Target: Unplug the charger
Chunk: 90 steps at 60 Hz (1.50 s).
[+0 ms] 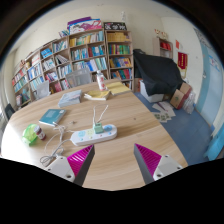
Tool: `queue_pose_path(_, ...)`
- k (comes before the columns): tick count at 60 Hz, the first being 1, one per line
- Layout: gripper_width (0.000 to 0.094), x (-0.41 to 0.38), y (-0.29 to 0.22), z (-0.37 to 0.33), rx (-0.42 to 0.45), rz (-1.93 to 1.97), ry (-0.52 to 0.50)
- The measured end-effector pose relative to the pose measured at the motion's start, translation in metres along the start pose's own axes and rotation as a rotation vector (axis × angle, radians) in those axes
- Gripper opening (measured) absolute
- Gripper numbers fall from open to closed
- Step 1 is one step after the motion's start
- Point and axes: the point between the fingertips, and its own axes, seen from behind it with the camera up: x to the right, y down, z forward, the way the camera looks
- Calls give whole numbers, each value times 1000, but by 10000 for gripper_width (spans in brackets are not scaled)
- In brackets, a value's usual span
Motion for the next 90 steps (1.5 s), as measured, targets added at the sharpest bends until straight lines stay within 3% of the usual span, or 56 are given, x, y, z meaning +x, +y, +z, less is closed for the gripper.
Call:
queue_pose_path(20, 842, -61, 3, 142, 29, -102, -85)
queue_pose_path(33, 823, -77, -23, 198, 131, -132, -107)
queue_pose_path(40, 710, -81, -21, 219, 154, -144, -132)
queue_pose_path(44, 560, -82, -12, 232, 129, -129, -148)
queue_pose_path(45, 540, -79, -11, 233, 137, -131, -139)
queue_pose_path(47, 330, -74, -12, 232, 168, -159, -116)
queue_pose_path(57, 261, -75, -13, 234, 159, -181, -129)
queue_pose_path(69, 231, -76, -17, 228, 61, -139, -178)
queue_pose_path(76, 230, -71, -90, 189, 230, -146, -166)
queue_pose_path(81, 229, -63, -133, 160, 280, -146, -182)
queue_pose_path(86, 229, -33, -138, 150, 250, -182, -140)
queue_pose_path(90, 247, 1, -119, 157, 172, -227, -80)
